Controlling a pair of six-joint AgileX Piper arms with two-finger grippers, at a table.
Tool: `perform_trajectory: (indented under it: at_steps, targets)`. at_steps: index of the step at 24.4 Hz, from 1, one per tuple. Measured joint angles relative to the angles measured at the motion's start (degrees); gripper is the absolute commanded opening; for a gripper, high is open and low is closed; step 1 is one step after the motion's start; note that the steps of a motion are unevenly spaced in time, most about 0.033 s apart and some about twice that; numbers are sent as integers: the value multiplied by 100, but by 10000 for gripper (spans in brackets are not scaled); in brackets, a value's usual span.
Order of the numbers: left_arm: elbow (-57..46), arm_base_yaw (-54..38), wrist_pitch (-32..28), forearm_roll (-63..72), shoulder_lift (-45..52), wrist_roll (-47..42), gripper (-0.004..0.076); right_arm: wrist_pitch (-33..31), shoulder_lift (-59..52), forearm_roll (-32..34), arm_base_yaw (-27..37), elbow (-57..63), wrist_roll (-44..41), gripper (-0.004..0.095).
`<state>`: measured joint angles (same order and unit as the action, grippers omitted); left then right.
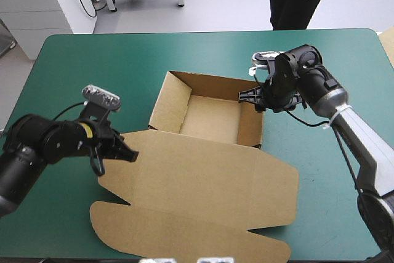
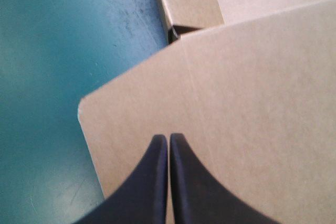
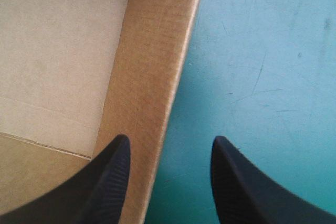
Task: Fold the box
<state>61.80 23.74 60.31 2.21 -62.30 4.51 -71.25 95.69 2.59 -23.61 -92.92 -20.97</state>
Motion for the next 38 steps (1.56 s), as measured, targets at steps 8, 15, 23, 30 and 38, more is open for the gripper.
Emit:
perform_trajectory:
  at_steps: [8, 15, 23, 30, 38]
  targets:
    - [-2278, 0, -600, 61, 1668, 20, -8, 29, 596, -193, 0, 24, -30, 443]
    - [-3428, 0, -708, 61, 3252, 20, -8, 66, 1116, -338, 0, 29, -22, 437]
    - [-3428, 0, -703, 61, 4309, 34, -8, 165, 1322, -446, 5, 29, 397, -21]
    - [-3428, 0, -697, 61, 4355, 34, -8, 151, 1322, -336, -1, 29, 538, -21]
    - [-3428, 0, -697, 44, 4355, 34, -8, 121, 1317, -100, 287, -16, 568, -21]
